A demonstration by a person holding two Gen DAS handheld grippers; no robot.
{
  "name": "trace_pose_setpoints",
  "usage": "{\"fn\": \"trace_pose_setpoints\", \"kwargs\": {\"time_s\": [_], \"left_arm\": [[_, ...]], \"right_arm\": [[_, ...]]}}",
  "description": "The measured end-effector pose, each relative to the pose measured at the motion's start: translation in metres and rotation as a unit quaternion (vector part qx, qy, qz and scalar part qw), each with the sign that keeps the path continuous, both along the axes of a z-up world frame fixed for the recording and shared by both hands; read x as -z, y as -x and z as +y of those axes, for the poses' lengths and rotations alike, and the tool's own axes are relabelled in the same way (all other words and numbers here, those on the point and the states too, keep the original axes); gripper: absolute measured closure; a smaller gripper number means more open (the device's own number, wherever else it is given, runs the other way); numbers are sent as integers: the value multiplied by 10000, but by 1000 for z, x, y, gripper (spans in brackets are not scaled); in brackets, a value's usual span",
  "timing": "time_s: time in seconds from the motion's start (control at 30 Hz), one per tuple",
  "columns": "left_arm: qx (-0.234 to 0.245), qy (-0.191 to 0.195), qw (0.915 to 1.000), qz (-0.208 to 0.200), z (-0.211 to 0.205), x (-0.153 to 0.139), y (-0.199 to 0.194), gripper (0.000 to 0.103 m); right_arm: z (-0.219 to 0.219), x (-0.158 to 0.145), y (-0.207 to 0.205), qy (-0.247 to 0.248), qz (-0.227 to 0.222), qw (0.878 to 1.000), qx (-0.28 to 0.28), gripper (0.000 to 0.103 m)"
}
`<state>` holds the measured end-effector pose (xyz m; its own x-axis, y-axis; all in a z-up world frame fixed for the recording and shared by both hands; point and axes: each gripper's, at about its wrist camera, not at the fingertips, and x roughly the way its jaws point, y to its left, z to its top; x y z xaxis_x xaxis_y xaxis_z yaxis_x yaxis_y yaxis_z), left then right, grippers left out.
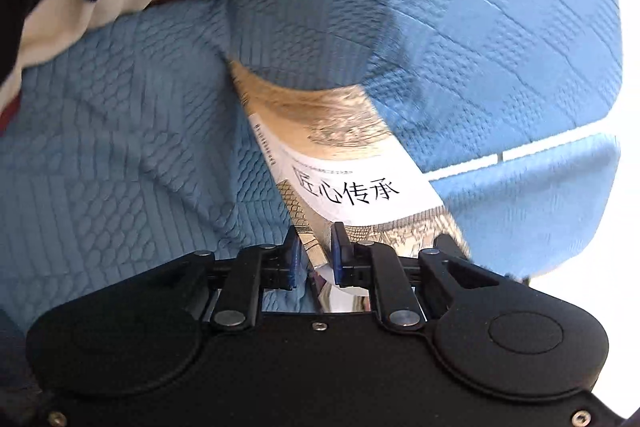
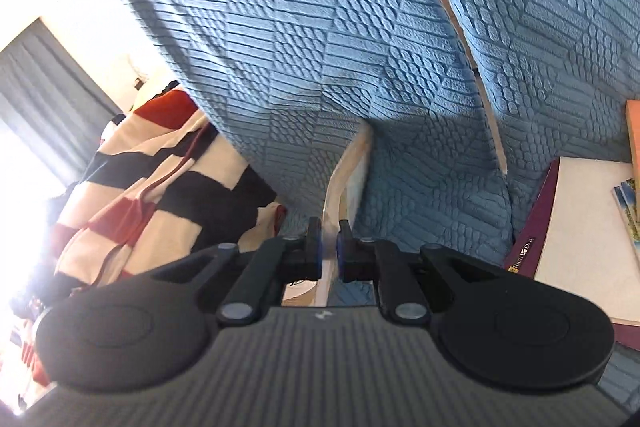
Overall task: Organize objects
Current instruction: 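Pull the tan book up out from between the cushions with both grippers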
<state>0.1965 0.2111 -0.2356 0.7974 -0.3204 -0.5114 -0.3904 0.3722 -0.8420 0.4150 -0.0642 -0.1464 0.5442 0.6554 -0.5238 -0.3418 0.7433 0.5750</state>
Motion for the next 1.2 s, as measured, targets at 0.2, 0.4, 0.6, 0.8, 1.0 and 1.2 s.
{"fn": "trace_pose_setpoints", "kwargs": {"time_s": [0.2, 0.4, 0.6, 0.8, 1.0, 1.2], "left_arm": [[160, 180, 9997, 2, -9, -7, 17, 88], [342, 145, 9992, -170, -20, -32, 21, 88], [591, -127, 9977, -322, -31, -67, 20, 88], [722, -271, 9964, -343, -39, -85, 28, 88], [859, -354, 9953, -262, -44, -81, 41, 88], [1050, -465, 9933, -117, -51, -60, 46, 88]], "right_arm": [[-7, -17, 24, 189, -295, 9993, -142, 92], [-21, -44, 46, 187, -589, 9981, -49, 91], [-36, -67, 68, 166, -836, 9963, 132, 91], [-47, -75, 85, 67, -838, 9961, 274, 90], [-53, -66, 103, 74, -787, 9962, 363, 90], [-58, -47, 119, 215, -787, 9959, 391, 90]]}}
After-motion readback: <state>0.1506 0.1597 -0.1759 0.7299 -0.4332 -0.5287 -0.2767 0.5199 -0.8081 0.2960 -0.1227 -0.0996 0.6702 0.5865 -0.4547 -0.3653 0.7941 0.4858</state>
